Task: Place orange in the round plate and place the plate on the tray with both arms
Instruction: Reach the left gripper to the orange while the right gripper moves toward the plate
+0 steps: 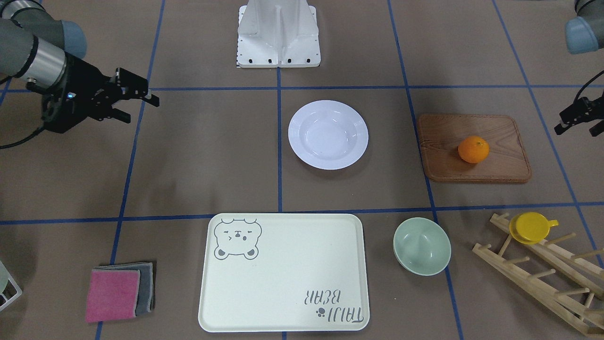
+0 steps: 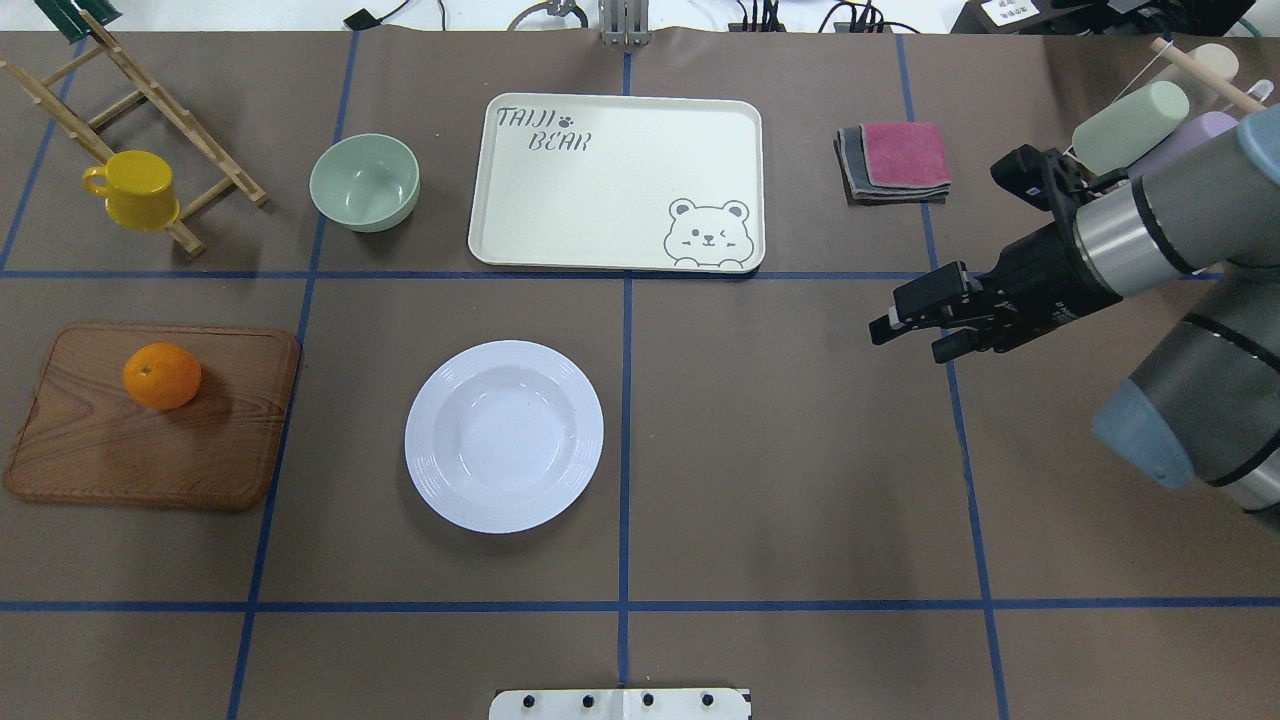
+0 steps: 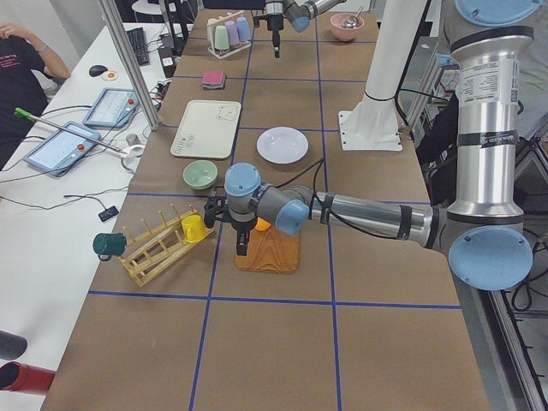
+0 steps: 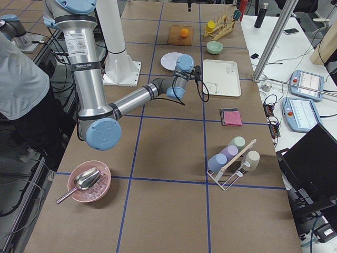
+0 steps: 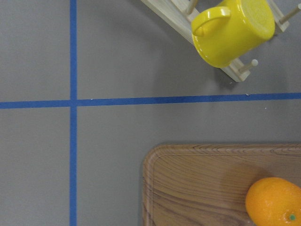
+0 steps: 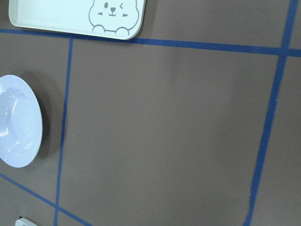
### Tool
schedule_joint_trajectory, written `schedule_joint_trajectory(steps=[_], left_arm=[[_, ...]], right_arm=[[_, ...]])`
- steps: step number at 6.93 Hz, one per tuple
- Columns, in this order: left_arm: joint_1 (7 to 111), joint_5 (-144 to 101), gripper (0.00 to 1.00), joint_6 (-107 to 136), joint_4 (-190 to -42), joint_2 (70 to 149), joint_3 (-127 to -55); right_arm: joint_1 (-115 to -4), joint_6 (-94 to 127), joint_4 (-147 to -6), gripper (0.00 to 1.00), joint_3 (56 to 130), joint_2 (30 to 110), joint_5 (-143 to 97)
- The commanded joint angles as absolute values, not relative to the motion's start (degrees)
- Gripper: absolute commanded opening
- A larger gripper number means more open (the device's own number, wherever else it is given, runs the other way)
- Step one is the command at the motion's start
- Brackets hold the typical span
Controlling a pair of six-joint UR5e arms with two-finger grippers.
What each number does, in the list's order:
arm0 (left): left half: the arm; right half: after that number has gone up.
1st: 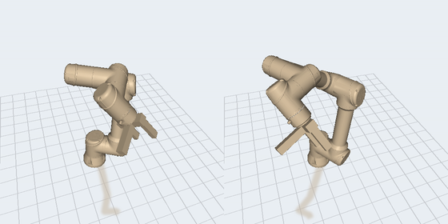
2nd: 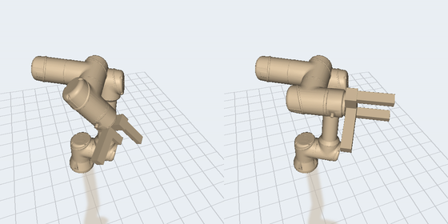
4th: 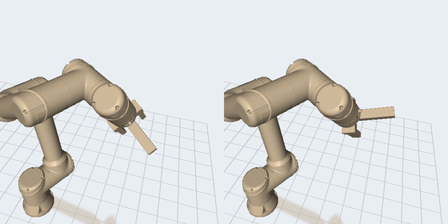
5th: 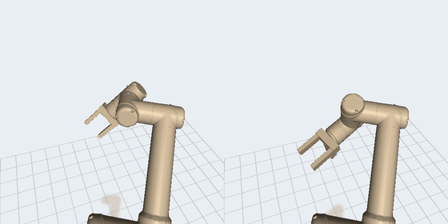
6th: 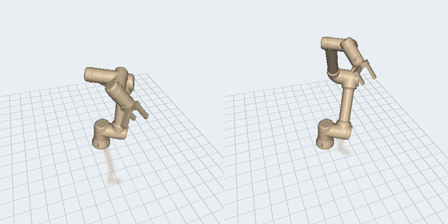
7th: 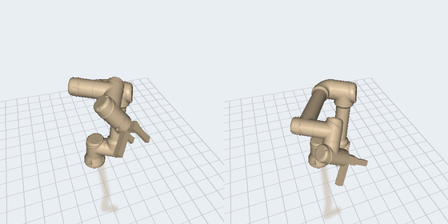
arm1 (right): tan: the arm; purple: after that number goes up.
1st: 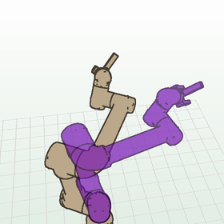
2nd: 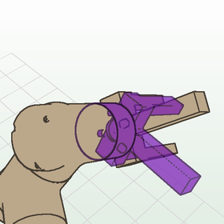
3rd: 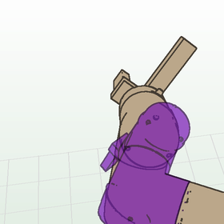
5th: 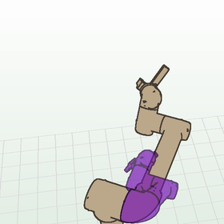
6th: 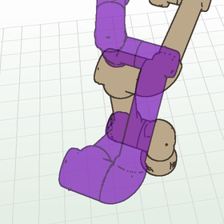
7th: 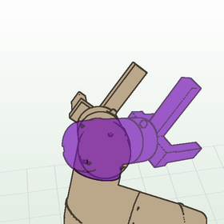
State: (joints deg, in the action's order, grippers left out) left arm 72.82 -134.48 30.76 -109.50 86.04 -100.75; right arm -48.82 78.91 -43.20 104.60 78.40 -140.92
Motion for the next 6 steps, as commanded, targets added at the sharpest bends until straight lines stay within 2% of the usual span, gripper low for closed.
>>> schedule_joint_trajectory(steps=[1, 4, 6], left_arm=[[65.9, -128.7, 0.99, 40.9, -113.9, 86.6, -100.8], [56.1, -123.6, 0.99, 55.6, -114.4, 89.5, -103.0], [52.1, -121.5, 0.99, 58.6, -114.4, 90.4, -102.9]], right_arm=[[-41.2, 88.6, -38.2, 1.00, 103.9, 74.7, -133.0], [-28.1, 93.4, -37.9, 1.00, 105.4, 70.4, -111.7], [-26.5, 93.3, -37.9, 1.00, 105.3, 70.4, -111.2]])
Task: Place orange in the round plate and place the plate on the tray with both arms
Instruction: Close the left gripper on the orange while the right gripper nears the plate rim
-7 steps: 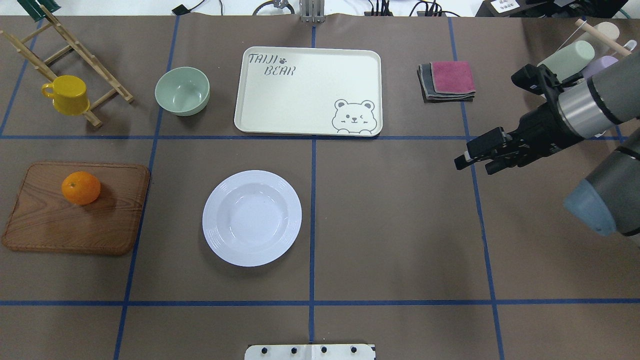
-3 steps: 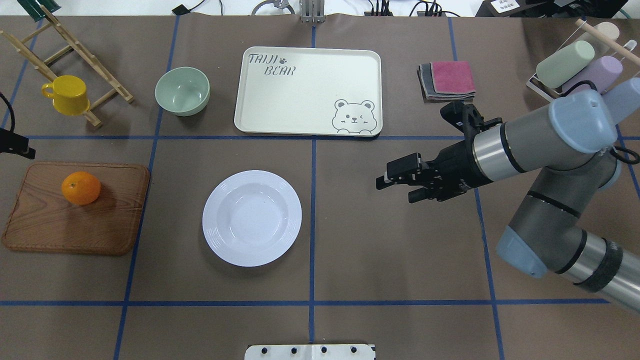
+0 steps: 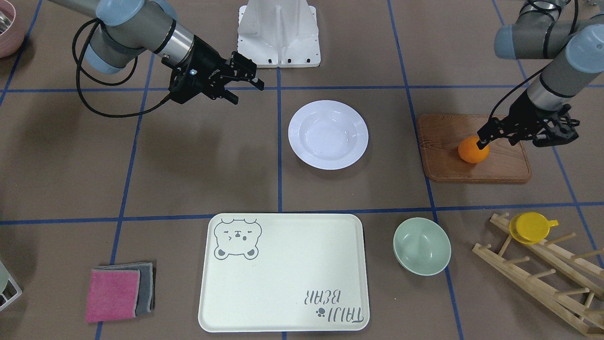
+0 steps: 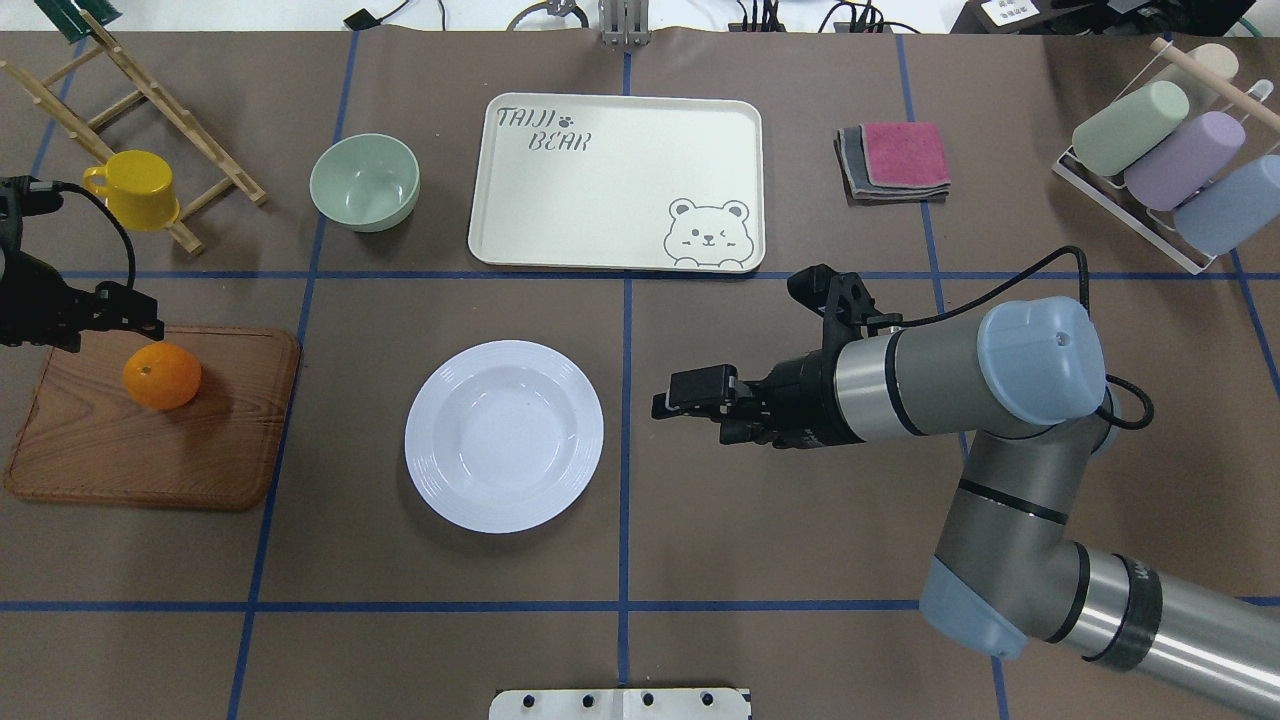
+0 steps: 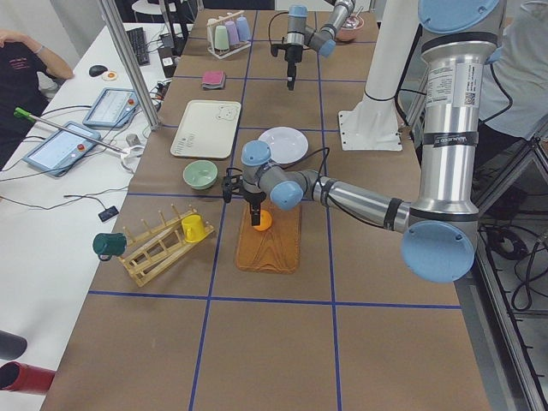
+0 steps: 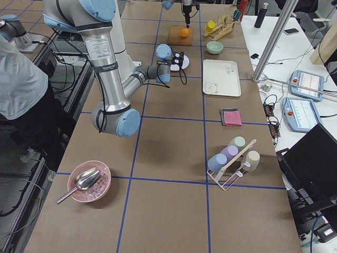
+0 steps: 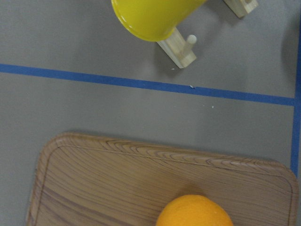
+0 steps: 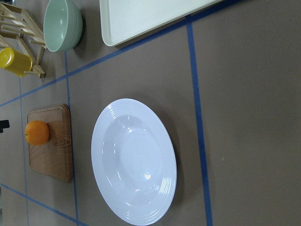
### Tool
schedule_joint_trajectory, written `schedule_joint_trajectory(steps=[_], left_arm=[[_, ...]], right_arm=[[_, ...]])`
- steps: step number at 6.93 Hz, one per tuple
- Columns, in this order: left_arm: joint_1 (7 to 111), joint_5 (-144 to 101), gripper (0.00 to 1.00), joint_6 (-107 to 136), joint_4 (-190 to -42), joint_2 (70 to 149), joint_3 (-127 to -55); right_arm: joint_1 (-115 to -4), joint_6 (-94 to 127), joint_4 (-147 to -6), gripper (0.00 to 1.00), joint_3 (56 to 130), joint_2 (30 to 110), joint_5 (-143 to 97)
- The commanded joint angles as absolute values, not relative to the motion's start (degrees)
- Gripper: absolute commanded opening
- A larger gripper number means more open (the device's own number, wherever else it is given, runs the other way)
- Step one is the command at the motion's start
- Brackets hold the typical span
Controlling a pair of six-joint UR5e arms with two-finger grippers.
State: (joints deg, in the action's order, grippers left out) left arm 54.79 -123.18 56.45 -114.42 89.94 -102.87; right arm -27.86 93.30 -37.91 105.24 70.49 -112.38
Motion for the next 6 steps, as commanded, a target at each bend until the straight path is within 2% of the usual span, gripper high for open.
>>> schedule_joint_trajectory(steps=[1, 6], left_arm=[[50.4, -120.2, 0.99, 59.2, -114.4, 90.4, -102.7], [50.3, -120.2, 0.99, 58.5, -114.4, 89.6, -102.0]], right_arm=[[-26.5, 93.1, -37.9, 1.00, 105.3, 70.4, -111.2], [-23.7, 92.8, -37.9, 1.00, 105.2, 70.5, -107.1]])
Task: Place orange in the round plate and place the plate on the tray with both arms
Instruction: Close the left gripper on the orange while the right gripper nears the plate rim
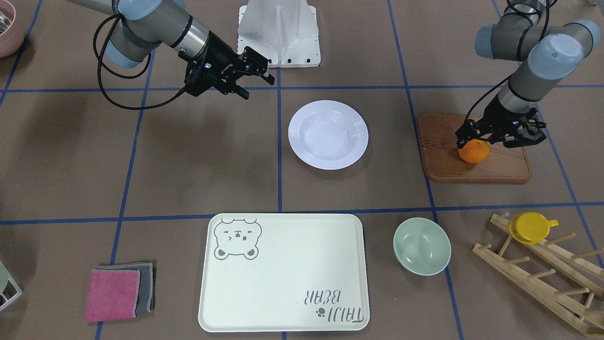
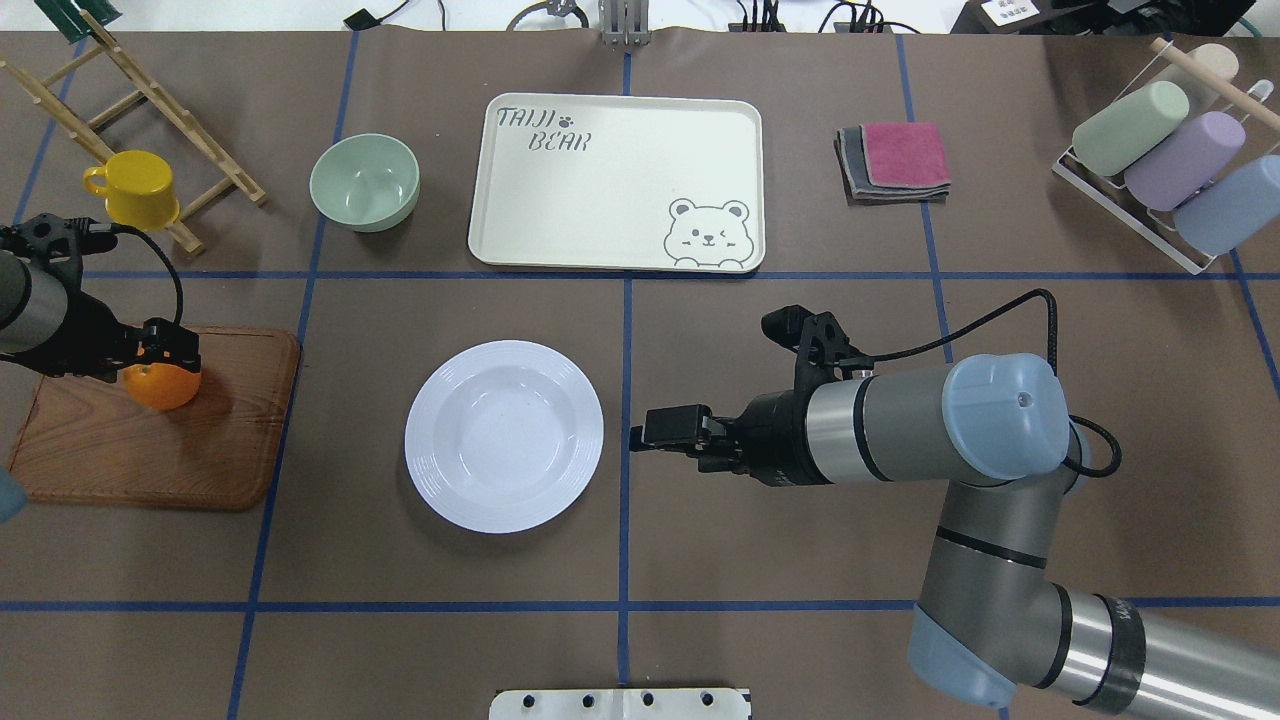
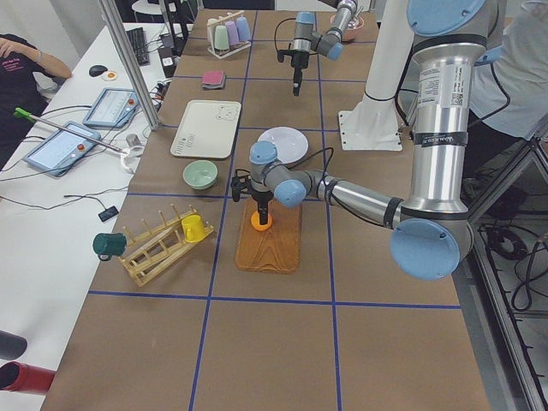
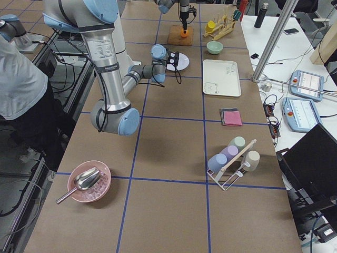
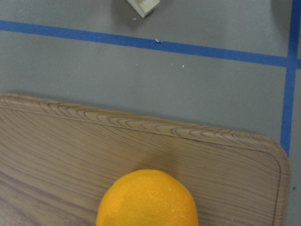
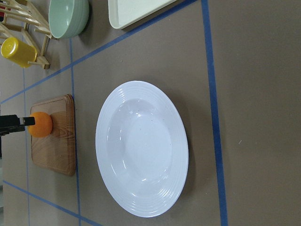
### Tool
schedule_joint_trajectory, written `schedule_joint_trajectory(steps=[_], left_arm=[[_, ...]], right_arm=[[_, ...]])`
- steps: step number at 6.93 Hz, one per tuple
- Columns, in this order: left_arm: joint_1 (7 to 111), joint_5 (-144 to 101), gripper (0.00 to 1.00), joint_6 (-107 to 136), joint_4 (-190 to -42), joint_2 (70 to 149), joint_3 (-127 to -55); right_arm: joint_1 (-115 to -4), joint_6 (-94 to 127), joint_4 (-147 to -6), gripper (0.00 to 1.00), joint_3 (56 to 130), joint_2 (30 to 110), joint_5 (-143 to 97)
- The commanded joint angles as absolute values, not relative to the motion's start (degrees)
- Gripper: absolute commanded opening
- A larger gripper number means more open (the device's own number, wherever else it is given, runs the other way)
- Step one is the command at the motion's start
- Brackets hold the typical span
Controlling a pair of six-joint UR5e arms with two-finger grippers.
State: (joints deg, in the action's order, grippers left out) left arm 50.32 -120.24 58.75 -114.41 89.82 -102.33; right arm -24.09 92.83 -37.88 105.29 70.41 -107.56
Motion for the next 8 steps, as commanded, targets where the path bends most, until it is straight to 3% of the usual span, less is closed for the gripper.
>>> schedule_joint_trajectory(steps=[1, 5, 7, 8], left_arm=[[50.2, -120.3, 0.99, 58.5, -114.6, 89.7, -101.6], [49.4, -120.3, 0.95, 59.2, -120.5, 91.6, -95.3], [49.4, -120.9, 0.73, 59.2, -120.1, 91.8, -95.9], [49.4, -120.9, 0.71, 59.3, -119.6, 92.2, -96.8]], right_arm=[[-23.5, 92.7, -37.9, 1.00, 105.2, 70.5, -106.8], [-23.0, 92.7, -37.9, 1.00, 104.9, 70.4, -105.8], [-21.5, 92.6, -37.8, 1.00, 104.8, 70.4, -103.1], [-20.7, 92.6, -37.7, 1.00, 104.7, 70.2, -101.8]])
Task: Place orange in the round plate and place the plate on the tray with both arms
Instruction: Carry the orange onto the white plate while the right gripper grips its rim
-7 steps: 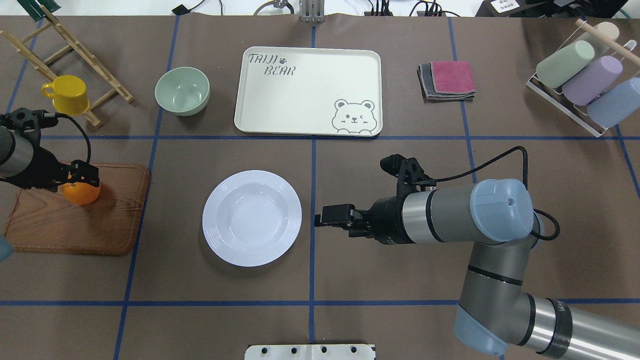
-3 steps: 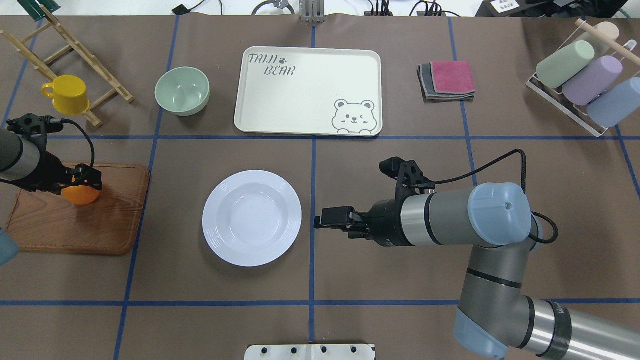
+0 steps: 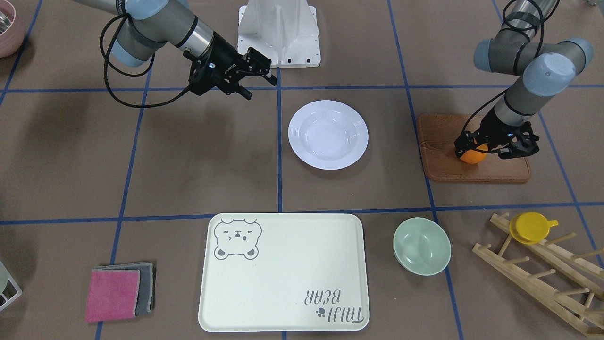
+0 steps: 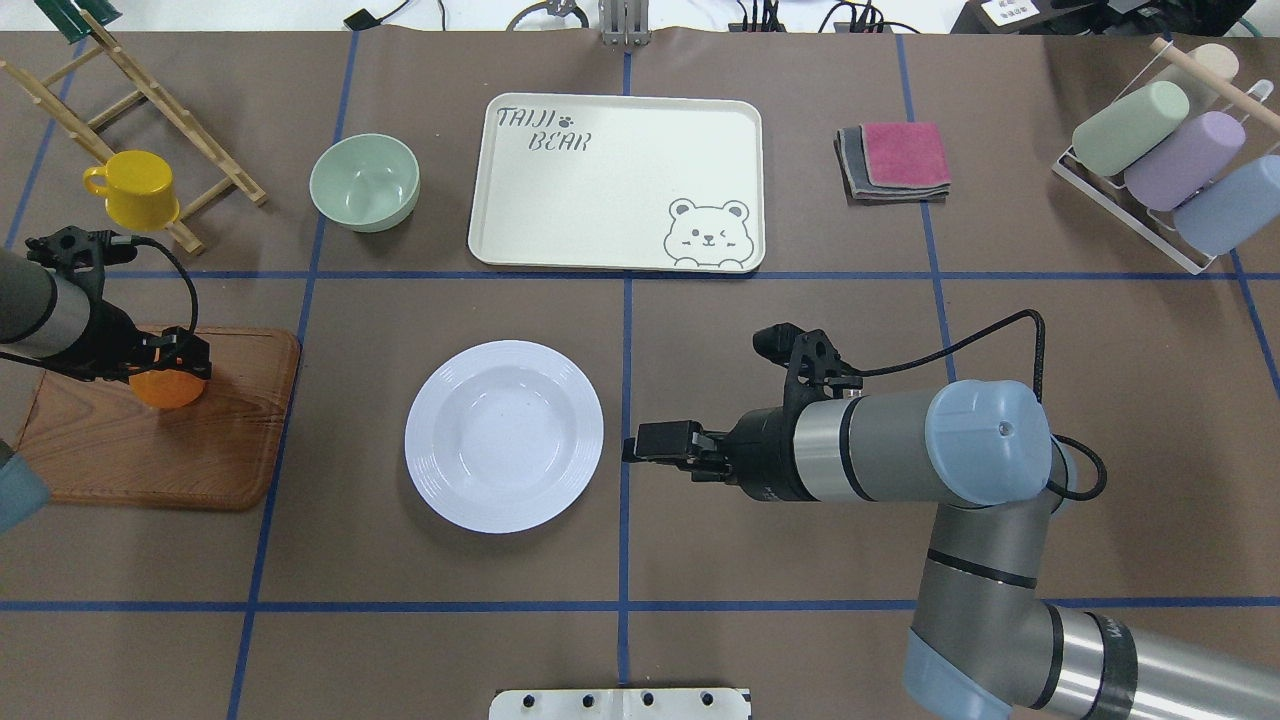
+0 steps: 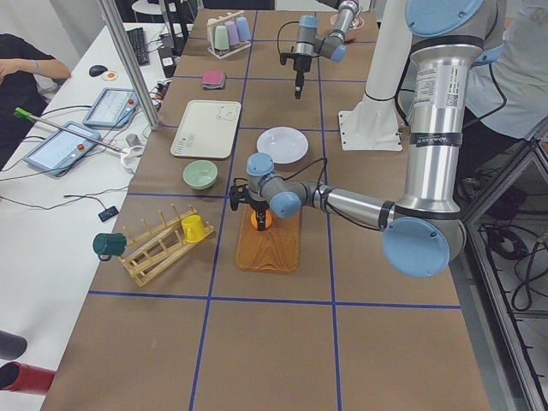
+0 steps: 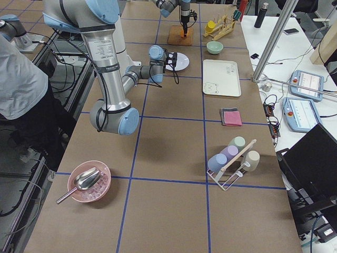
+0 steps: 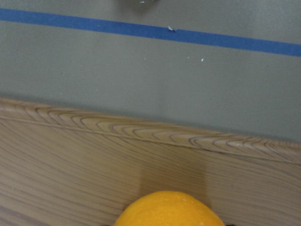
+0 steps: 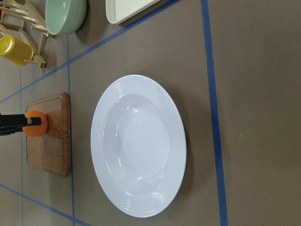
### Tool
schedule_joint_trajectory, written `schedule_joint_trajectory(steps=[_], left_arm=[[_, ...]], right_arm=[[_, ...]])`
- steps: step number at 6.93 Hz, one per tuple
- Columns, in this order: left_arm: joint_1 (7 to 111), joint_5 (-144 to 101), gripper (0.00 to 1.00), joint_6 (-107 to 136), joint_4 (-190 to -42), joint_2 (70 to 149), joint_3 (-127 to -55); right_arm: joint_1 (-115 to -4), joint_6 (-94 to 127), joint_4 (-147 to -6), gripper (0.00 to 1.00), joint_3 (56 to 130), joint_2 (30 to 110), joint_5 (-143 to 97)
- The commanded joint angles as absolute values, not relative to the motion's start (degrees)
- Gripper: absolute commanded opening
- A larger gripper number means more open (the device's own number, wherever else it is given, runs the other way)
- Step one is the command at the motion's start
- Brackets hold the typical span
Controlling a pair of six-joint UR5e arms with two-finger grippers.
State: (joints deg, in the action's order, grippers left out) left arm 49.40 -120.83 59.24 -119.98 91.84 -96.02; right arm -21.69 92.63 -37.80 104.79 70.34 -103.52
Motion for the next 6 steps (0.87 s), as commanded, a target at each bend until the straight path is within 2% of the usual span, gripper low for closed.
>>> schedule_joint_trajectory(steps=[1, 3, 6], left_arm=[[49.4, -120.9, 0.71, 59.3, -115.4, 94.0, -99.0], [48.8, -120.5, 0.72, 63.0, -99.7, 103.7, -104.7], [39.9, -116.7, 0.74, 74.6, -95.2, 114.7, -103.9]], right_arm=[[-20.0, 92.7, -36.7, 1.00, 104.5, 70.0, -100.0], [-19.2, 92.8, -32.7, 1.00, 101.9, 68.3, -96.5], [-19.2, 92.3, -32.8, 1.00, 97.1, 66.8, -95.7]])
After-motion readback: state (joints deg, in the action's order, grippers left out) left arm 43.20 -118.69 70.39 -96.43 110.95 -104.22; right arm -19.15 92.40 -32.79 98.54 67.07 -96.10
